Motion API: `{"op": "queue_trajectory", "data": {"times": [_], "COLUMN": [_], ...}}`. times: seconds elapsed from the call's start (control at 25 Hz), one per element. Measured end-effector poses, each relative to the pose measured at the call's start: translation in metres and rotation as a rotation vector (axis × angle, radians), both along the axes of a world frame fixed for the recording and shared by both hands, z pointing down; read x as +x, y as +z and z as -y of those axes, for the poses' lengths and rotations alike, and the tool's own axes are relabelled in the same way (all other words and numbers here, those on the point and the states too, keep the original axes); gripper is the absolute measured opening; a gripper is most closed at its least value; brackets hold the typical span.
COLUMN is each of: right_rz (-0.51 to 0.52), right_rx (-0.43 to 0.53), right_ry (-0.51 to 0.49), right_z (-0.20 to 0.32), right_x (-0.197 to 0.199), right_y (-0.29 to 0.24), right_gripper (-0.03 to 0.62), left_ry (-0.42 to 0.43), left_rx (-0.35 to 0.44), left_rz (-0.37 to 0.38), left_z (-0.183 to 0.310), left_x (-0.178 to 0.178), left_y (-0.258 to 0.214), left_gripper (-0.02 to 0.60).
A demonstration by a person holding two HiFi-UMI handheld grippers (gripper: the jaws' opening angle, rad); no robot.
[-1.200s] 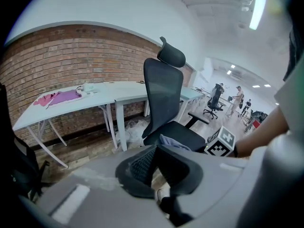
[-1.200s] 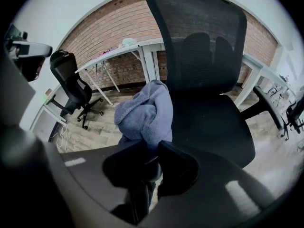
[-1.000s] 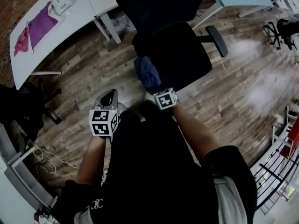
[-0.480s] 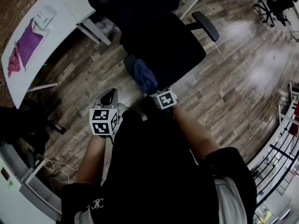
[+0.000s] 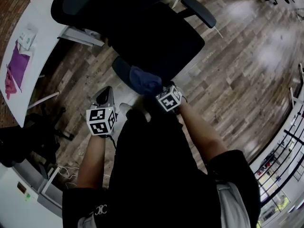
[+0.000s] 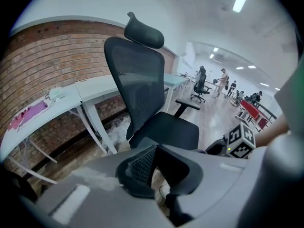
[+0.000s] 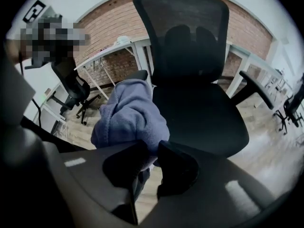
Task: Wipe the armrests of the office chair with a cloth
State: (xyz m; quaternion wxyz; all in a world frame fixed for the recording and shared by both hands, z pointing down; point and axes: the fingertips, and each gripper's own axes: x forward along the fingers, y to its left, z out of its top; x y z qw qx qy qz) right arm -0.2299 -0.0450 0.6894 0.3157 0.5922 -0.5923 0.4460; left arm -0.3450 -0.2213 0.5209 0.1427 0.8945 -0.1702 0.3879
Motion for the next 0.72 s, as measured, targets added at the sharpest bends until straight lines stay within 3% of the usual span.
{"op": "queue_trajectory", "data": {"times": [0.16,0.4,0.52,0.72], "right_rz": [-0.051,-0.01,0.053,0.257], "right_rx": [0.135,0.308,0.307,0.336], "right_ry": [-0.096,-0.214,-0.265,-0.398], "right_z": [0.027,0.078,0.101,0.128], "right_x": [0.019,0.033,0.03,0.015], "right_y": [-0.009,-0.012,-0.003,0.006], "right_gripper": [0.078,0.078,0.078,0.075], "left_ry": [-0.036,-0.003,0.007,0.009], "left_rx": [0.003,0.029,0.022,0.009], "left_rz": [0.043,0.106,0.131,0.134], "left_z": [0.014,0.012,0.007,0.004], "left_x": [0.014,0.035,0.042,0.056], "left_y": [0.014,0.024,0.03,0.036], "left_gripper": [0.006,0.006,0.006,0.006]}}
